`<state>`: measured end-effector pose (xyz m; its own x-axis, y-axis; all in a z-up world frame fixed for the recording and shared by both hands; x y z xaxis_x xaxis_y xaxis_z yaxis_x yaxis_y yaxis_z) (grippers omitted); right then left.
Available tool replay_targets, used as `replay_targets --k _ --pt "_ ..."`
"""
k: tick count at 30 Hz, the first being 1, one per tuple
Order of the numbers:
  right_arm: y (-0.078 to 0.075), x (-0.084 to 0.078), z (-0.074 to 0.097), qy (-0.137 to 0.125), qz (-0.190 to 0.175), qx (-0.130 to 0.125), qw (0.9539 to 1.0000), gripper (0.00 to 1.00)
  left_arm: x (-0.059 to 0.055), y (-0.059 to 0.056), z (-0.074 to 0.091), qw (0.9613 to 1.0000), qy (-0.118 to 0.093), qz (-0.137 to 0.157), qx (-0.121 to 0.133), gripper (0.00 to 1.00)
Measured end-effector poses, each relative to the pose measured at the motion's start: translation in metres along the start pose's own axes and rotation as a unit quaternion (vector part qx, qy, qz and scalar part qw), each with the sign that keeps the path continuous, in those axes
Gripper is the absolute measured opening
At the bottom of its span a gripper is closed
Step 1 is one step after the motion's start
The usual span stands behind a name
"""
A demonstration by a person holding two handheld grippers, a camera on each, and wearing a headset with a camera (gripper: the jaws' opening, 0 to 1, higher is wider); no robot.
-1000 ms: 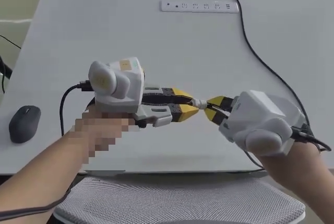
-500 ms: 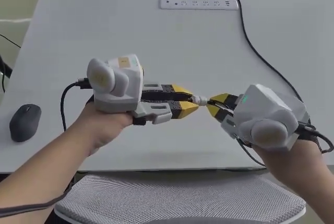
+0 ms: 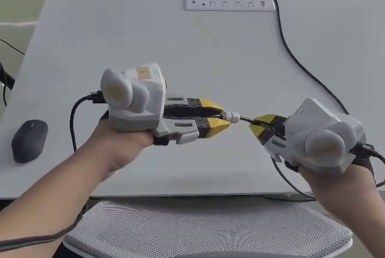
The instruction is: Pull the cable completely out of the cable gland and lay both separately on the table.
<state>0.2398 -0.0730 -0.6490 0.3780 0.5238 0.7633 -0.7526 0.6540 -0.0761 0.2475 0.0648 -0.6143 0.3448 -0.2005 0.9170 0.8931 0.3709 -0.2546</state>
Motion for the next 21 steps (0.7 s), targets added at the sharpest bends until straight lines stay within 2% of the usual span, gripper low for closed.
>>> replay_targets --k 6,9,12,17,21 --pt "-0.008 -0.009 -0.001 -0.002 -0.048 -0.004 0.9988 0.00 0.000 0.001 0.000 1.0000 0.000 -0.001 0.000 0.15" --pt "-0.010 -0.013 -0.001 -0.008 -0.090 -0.003 0.9959 0.00 0.001 0.001 -0.001 1.0000 -0.001 -0.002 0.000 0.15" --pt "-0.014 -0.017 -0.002 -0.005 -0.102 -0.006 0.9948 0.00 0.002 0.003 -0.001 1.0000 -0.002 -0.003 0.000 0.15" --pt "-0.017 -0.026 -0.003 -0.005 -0.139 -0.007 0.9903 0.00 0.002 0.003 -0.002 1.0000 -0.001 -0.004 0.000 0.15" --pt "-0.020 -0.034 -0.004 -0.003 -0.174 -0.009 0.9847 0.00 0.002 0.003 -0.003 1.0000 -0.001 -0.003 -0.001 0.15"
Point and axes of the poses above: the centre of the closed fingertips' face, and the gripper's own axes: z roughly backward along the fingers, y roughly to its left, x roughly out of its top, the point moved 6 cm from there along z, roughly backward along the fingers, and after that the axes turned 4 degrees about x, right-handed, at the moved point
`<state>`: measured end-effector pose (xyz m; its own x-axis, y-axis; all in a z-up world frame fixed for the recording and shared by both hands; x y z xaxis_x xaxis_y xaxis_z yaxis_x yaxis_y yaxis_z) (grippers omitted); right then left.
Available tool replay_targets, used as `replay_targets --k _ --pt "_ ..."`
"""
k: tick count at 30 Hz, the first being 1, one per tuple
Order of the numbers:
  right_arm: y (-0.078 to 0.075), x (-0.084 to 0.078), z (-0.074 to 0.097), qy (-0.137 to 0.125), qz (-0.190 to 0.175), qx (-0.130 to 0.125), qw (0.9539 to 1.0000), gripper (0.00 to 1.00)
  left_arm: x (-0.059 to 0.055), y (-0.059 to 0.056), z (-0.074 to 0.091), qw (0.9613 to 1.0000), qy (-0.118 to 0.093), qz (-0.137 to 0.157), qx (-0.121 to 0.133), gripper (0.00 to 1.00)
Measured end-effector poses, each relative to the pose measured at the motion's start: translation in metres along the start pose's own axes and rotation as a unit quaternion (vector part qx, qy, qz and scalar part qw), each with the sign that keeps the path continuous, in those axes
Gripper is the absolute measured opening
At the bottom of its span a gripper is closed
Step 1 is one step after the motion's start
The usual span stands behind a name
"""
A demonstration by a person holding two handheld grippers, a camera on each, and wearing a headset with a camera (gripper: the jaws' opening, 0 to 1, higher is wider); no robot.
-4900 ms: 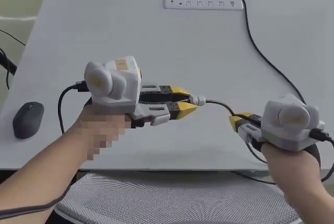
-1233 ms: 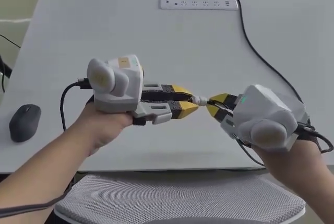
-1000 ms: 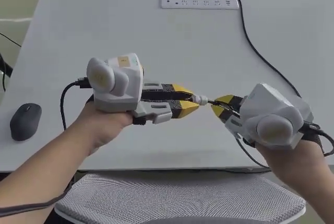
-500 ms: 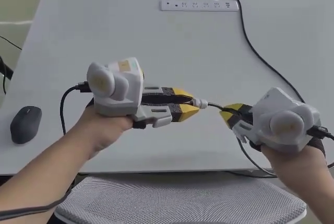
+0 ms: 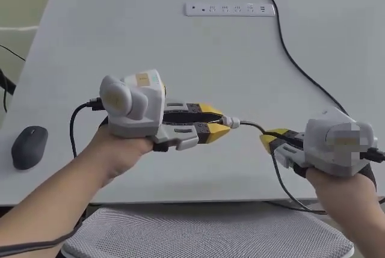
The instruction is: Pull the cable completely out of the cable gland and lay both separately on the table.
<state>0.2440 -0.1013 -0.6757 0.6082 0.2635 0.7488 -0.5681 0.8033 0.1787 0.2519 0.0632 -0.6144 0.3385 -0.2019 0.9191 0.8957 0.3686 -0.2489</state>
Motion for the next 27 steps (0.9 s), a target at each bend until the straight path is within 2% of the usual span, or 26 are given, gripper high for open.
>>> replay_targets --k 6,9,18,23,27 --pt "-0.009 -0.010 -0.002 -0.002 -0.075 -0.003 0.9972 0.00 0.000 0.001 0.000 1.0000 -0.002 0.001 0.001 0.15" --pt "-0.013 -0.016 -0.002 -0.001 -0.113 -0.005 0.9936 0.01 -0.001 0.001 -0.001 1.0000 -0.002 0.001 0.000 0.15" --pt "-0.021 -0.024 -0.004 -0.003 -0.155 -0.013 0.9878 0.01 -0.001 -0.001 -0.002 1.0000 -0.001 0.001 -0.002 0.15" --pt "-0.019 -0.024 -0.004 -0.006 -0.180 -0.015 0.9836 0.01 0.000 -0.001 -0.002 1.0000 -0.002 0.000 -0.003 0.15" --pt "-0.018 -0.024 -0.004 -0.006 -0.184 -0.017 0.9827 0.01 0.001 -0.003 -0.002 1.0000 -0.005 0.000 -0.005 0.15"
Point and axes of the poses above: the centre of the closed fingertips' face, and the gripper's own axes: z roughly backward along the fingers, y roughly to its left, x roughly out of its top, the point moved 6 cm from there along z, roughly backward along the fingers, and after that the axes turned 4 degrees about x, right-handed, at the moved point
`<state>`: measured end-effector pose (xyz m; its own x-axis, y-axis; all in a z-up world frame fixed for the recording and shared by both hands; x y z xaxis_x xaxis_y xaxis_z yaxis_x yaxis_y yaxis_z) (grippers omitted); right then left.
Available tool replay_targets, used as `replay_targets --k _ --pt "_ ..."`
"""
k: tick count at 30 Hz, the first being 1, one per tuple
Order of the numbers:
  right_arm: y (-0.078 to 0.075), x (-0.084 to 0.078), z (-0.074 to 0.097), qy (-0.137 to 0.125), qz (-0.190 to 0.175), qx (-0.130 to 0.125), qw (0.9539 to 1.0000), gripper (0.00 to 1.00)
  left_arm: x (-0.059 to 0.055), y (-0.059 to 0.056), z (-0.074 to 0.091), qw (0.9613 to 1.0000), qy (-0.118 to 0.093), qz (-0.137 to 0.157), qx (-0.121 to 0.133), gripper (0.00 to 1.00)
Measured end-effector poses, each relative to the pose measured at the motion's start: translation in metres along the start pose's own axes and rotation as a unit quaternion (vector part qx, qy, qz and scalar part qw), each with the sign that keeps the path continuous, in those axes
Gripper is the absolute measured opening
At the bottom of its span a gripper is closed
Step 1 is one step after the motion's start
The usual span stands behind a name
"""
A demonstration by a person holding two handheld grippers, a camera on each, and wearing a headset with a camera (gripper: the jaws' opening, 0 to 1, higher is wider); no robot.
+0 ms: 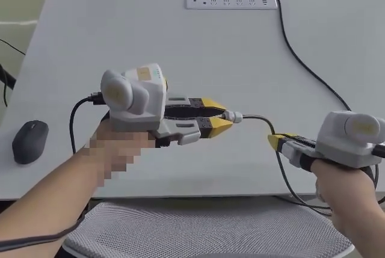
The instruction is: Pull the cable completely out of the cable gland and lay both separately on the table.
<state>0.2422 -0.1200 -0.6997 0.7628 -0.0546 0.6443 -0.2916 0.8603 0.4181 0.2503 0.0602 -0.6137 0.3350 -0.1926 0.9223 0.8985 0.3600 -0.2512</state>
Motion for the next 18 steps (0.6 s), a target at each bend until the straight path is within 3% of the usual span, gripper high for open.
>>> replay_targets --k 18 --pt "0.0035 -0.0025 0.0028 0.000 0.016 0.010 0.9998 0.02 0.0000 -0.0007 0.0040 1.0000 -0.001 0.002 0.005 0.15"
Point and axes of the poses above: the centre of the closed fingertips' face, and the gripper's own axes: z roughly backward along the fingers, y roughly to its left, x roughly out of its top, the point moved 6 cm from there along z, roughly backward along the fingers, and after that the axes turned 4 degrees about x, right-handed, at the moved point
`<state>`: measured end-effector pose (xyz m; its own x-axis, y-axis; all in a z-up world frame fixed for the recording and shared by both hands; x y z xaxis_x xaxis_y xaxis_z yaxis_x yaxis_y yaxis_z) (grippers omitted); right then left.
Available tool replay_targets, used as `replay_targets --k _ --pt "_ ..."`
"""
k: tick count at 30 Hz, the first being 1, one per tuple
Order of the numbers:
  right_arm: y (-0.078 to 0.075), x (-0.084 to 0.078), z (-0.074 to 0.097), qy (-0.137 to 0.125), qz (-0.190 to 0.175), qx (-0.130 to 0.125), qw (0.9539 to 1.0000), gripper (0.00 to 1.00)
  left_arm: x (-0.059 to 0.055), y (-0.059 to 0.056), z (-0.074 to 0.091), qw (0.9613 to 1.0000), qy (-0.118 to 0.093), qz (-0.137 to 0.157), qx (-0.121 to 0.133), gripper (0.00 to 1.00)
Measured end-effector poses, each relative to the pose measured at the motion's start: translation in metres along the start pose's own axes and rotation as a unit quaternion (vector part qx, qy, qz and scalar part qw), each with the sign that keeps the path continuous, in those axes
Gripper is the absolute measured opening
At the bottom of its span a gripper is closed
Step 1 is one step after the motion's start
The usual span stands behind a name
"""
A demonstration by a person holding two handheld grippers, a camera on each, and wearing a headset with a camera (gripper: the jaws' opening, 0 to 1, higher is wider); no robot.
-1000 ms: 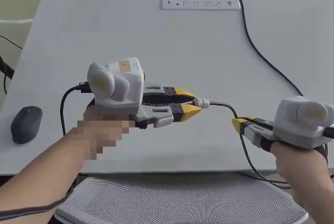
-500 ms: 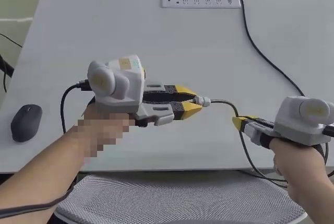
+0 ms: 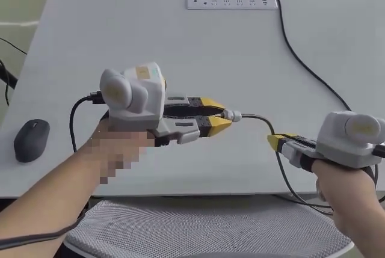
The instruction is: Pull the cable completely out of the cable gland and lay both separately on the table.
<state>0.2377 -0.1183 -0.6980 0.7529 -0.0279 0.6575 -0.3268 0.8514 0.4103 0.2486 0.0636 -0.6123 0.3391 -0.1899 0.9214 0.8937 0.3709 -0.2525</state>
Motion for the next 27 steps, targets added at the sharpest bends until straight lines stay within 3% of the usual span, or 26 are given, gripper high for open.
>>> replay_targets --k 9,15,19,21,27 --pt "0.000 0.000 0.003 0.005 0.030 0.002 0.9995 0.03 0.002 0.004 0.001 1.0000 -0.005 0.007 0.005 0.15" --pt "-0.002 0.003 0.007 0.012 0.079 -0.004 0.9968 0.11 0.002 0.007 0.001 0.9999 -0.006 0.011 0.008 0.15" --pt "0.005 0.014 0.015 0.001 0.108 0.002 0.9941 0.18 0.002 0.008 0.002 0.9999 -0.004 0.010 0.008 0.15" --pt "0.010 0.023 0.019 -0.006 0.135 0.007 0.9909 0.21 0.002 0.008 0.002 0.9999 -0.005 0.012 0.008 0.15" --pt "0.034 0.046 0.022 -0.016 0.234 0.024 0.9717 0.28 0.002 0.008 0.001 0.9999 -0.004 0.012 0.006 0.15"
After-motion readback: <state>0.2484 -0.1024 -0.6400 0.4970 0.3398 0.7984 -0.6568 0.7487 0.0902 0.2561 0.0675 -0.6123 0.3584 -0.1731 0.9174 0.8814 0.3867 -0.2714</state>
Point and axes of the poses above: the centre of the closed fingertips' face, and the gripper's own axes: z roughly backward along the fingers, y roughly to its left, x roughly out of its top, the point moved 6 cm from there along z, roughly backward along the fingers, and after that the axes turned 4 degrees about x, right-handed, at the moved point
